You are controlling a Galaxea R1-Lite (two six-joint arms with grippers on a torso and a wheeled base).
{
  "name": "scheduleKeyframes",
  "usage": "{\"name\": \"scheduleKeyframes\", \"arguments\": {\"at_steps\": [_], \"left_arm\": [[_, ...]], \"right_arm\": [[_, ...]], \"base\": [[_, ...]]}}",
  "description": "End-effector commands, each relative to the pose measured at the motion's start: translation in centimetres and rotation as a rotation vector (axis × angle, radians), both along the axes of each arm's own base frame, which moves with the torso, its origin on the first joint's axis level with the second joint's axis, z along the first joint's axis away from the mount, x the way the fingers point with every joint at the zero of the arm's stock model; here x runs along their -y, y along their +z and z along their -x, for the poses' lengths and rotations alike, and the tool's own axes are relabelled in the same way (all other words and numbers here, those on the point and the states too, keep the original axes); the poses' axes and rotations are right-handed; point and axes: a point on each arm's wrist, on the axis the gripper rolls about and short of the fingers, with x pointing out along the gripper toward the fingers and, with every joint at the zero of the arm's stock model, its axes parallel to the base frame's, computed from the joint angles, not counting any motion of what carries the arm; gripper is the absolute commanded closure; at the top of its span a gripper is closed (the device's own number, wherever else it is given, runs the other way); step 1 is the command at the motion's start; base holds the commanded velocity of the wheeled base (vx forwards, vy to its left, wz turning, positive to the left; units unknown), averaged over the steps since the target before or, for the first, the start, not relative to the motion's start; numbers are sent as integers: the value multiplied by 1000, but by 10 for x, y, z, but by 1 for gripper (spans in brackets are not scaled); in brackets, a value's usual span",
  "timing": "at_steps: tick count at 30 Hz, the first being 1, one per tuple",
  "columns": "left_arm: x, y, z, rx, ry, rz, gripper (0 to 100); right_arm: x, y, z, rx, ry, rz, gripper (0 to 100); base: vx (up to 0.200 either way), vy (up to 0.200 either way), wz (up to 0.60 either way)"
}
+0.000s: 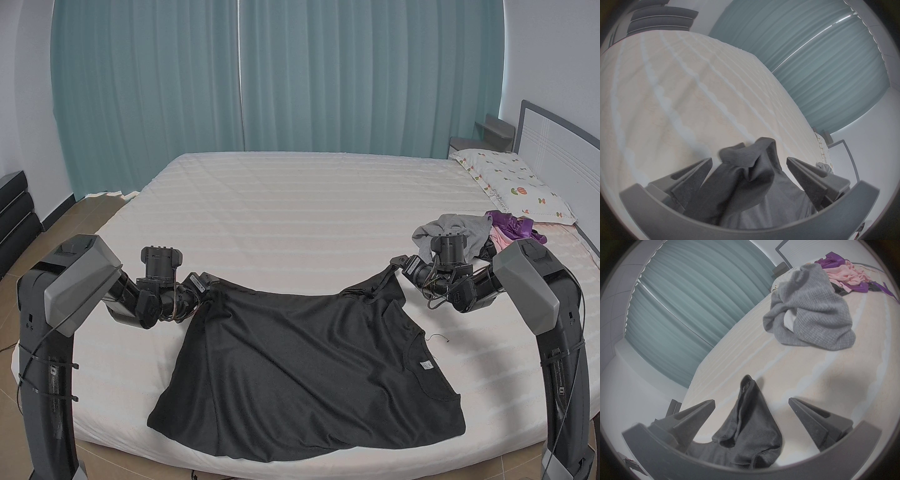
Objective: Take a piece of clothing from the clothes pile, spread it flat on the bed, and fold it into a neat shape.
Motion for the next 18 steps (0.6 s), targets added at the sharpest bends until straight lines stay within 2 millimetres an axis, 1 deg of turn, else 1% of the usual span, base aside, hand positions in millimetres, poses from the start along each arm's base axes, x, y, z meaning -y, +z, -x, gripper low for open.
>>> {"name": "scheduleKeyframes", "arguments": {"at_steps": [1, 2, 3, 6, 11, 15, 17, 18], "left_arm": [[6, -15, -14, 7, -2, -6, 100], [6, -16, -14, 7, 3, -7, 100], [6, -16, -14, 7, 3, -7, 100], [4, -15, -15, 20, 16, -15, 100], [5, -5, -22, 56, 50, -33, 100], [5, 2, -26, 86, 62, -57, 100], [5, 4, -27, 100, 56, -82, 100], [5, 4, -27, 100, 56, -82, 100]], "right_arm": [[-4, -26, -1, -41, 11, 5, 0], [-5, -29, 0, -50, 18, 7, 0], [-5, -29, 0, -50, 18, 7, 100], [-9, -41, 0, -65, 28, 8, 100], [-9, -45, -6, -57, 26, 5, 100], [-9, -29, -16, 7, 3, -2, 100], [-6, -15, -22, 63, -26, -4, 100], [-6, -15, -22, 63, -26, -4, 100]], "base": [[0, 0, 0], [0, 0, 0], [0, 0, 0], [0, 0, 0], [0, 0, 0], [0, 0, 0], [0, 0, 0], [0, 0, 0]]}}
